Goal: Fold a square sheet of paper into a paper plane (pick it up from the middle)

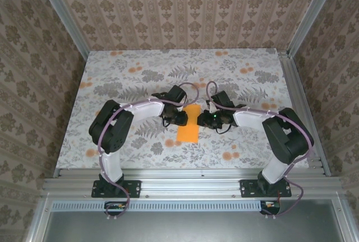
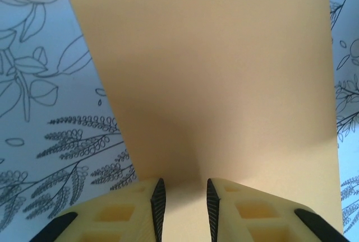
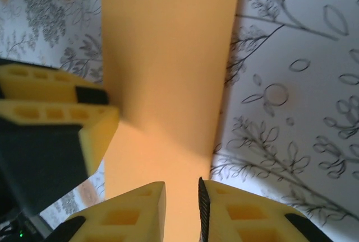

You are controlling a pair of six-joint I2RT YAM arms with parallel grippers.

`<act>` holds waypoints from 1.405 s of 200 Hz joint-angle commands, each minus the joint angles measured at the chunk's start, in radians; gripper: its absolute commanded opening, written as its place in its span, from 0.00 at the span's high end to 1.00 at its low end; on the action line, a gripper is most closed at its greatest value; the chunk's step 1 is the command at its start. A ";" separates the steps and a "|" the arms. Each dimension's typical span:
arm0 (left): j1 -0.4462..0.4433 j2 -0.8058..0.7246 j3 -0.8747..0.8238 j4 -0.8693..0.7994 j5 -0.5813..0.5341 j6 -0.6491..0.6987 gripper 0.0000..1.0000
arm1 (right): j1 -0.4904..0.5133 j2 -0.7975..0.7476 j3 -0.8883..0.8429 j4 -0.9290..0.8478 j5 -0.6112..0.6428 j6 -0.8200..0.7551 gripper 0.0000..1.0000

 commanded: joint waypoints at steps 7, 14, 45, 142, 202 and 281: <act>0.012 -0.028 0.054 -0.085 -0.003 0.018 0.65 | -0.007 0.041 0.027 -0.007 0.018 -0.019 0.69; 0.014 -0.036 0.055 -0.089 0.000 0.017 0.64 | -0.007 0.051 0.028 0.003 0.007 -0.016 0.67; 0.023 -0.087 0.012 -0.098 0.016 -0.002 0.58 | -0.007 0.083 0.024 0.067 -0.046 0.012 0.64; 0.044 -0.267 -0.273 0.095 0.127 -0.156 0.44 | 0.016 0.121 0.045 0.083 -0.086 0.036 0.65; 0.060 -0.162 -0.251 0.206 0.173 -0.160 0.48 | 0.031 0.125 0.060 0.080 -0.072 0.052 0.65; 0.069 -0.110 -0.278 0.235 0.179 -0.149 0.57 | 0.036 0.115 0.024 0.234 -0.164 0.170 0.65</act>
